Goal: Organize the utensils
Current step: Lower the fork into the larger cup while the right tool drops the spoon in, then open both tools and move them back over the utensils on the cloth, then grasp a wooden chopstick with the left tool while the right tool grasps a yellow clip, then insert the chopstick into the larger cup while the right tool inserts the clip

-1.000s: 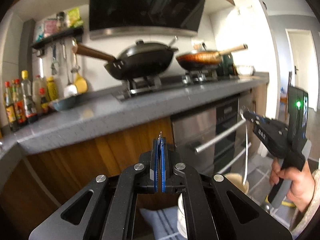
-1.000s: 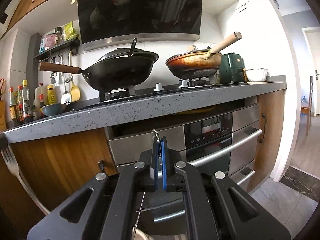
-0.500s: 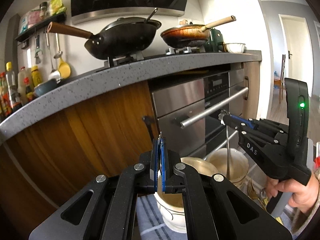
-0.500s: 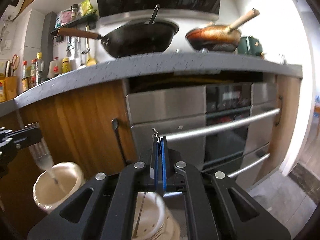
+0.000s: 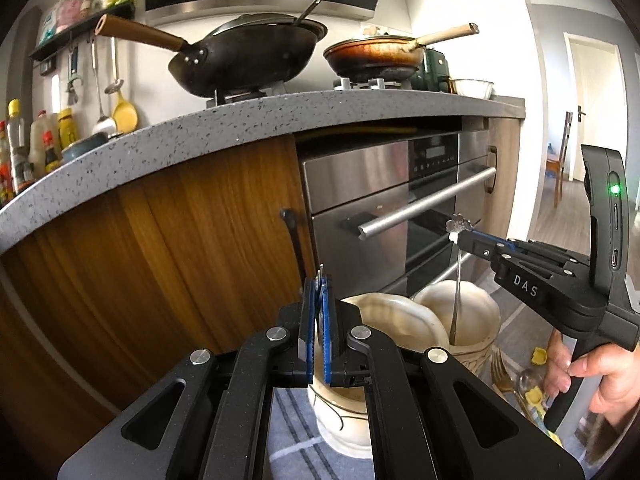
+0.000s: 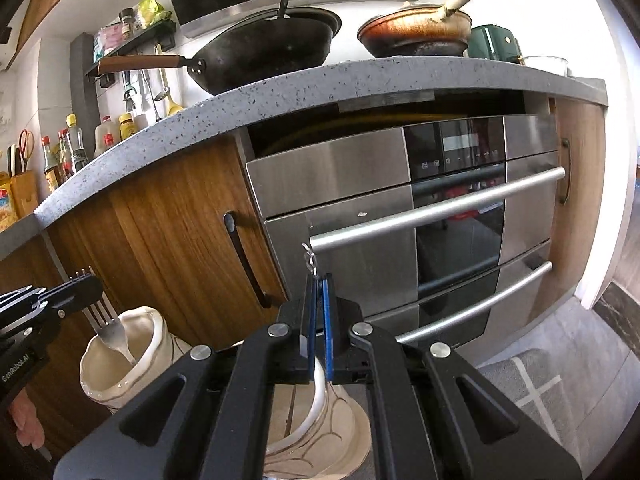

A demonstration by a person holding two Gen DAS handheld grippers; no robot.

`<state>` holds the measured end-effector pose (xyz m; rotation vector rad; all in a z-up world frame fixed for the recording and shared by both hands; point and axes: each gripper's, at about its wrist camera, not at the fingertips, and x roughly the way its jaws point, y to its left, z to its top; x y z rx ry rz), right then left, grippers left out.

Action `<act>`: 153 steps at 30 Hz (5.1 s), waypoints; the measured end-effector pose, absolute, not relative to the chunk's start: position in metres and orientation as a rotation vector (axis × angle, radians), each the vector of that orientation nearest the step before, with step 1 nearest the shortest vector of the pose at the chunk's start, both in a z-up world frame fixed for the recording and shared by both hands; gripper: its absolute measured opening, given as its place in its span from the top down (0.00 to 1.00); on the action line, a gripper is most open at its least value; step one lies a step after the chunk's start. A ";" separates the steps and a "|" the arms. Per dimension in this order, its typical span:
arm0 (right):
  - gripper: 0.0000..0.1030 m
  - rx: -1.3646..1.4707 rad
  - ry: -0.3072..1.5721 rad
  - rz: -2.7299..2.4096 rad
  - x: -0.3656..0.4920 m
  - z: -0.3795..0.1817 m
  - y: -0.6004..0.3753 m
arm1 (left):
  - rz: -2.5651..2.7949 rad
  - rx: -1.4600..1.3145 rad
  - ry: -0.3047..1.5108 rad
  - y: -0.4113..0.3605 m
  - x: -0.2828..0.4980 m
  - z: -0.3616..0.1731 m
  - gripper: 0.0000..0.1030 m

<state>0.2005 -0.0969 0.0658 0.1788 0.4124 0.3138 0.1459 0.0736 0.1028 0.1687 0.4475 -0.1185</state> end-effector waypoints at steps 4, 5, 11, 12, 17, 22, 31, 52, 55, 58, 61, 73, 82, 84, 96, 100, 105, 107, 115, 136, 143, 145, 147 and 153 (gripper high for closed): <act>0.93 0.171 0.427 0.315 0.201 0.066 -0.095 | -0.115 0.177 0.450 0.073 0.147 0.102 0.89; 0.85 0.171 0.430 0.314 0.201 0.067 -0.095 | -0.115 0.171 0.451 0.073 0.146 0.102 0.86; 0.64 0.187 0.448 0.317 0.193 0.073 -0.103 | -0.116 0.148 0.455 0.077 0.141 0.106 0.72; 0.56 0.191 0.449 0.319 0.189 0.076 -0.106 | -0.112 0.142 0.454 0.078 0.138 0.108 0.63; 0.34 0.163 0.442 0.324 0.160 0.094 -0.124 | -0.108 0.125 0.444 0.083 0.118 0.120 0.37; 0.08 0.131 0.417 0.328 0.122 0.108 -0.150 | -0.128 0.100 0.455 0.083 0.093 0.126 0.18; 0.05 0.083 0.444 0.243 0.075 0.096 -0.194 | -0.182 0.002 0.548 0.077 0.057 0.105 0.10; 0.25 -0.033 0.825 0.219 0.094 -0.025 -0.211 | -0.225 0.042 0.796 0.035 0.057 -0.005 0.09; 0.41 -0.077 0.854 0.232 0.100 -0.030 -0.204 | -0.239 0.043 0.816 0.034 0.059 -0.012 0.09; 0.56 -0.131 0.868 0.239 0.104 -0.035 -0.197 | -0.256 0.051 0.833 0.032 0.061 -0.018 0.10; 0.64 -0.151 0.890 0.243 0.108 -0.040 -0.194 | -0.276 0.053 0.854 0.031 0.063 -0.023 0.14; 0.89 -0.117 0.909 0.272 0.108 -0.044 -0.192 | -0.320 0.063 0.955 0.028 0.065 -0.039 0.58; 0.91 -0.121 0.905 0.288 0.103 -0.043 -0.190 | -0.300 0.214 0.981 0.006 0.058 -0.042 0.68; 0.91 -0.119 0.905 0.291 0.102 -0.044 -0.190 | -0.299 0.221 0.987 0.004 0.058 -0.041 0.70; 0.91 0.024 0.839 0.340 0.098 -0.031 -0.207 | -0.308 0.173 0.954 0.015 0.060 -0.036 0.94; 0.91 0.071 0.782 0.349 0.093 -0.020 -0.213 | -0.324 0.134 0.890 0.018 0.054 -0.020 0.94; 0.91 0.124 0.715 0.361 0.087 -0.008 -0.218 | -0.353 0.076 0.781 0.030 0.045 0.010 0.94; 0.91 0.147 0.689 0.373 0.085 -0.003 -0.219 | -0.357 0.056 0.728 0.035 0.041 0.024 0.94; 0.91 0.202 0.575 0.453 0.087 0.037 -0.197 | -0.362 -0.025 0.483 0.054 0.046 0.097 0.94; 0.91 0.389 0.394 0.635 0.188 0.103 -0.112 | -0.263 -0.154 0.168 0.084 0.143 0.162 0.94; 0.91 0.385 0.371 0.625 0.204 0.082 -0.102 | -0.232 -0.080 0.150 0.069 0.162 0.143 0.94; 0.90 0.387 0.370 0.633 0.205 0.077 -0.100 | -0.216 -0.053 0.140 0.065 0.164 0.137 0.94; 0.90 0.372 0.371 0.632 0.206 0.072 -0.097 | -0.209 -0.043 0.134 0.064 0.166 0.134 0.94; 0.91 0.340 0.373 0.627 0.204 0.061 -0.092 | -0.202 -0.017 0.111 0.061 0.166 0.124 0.94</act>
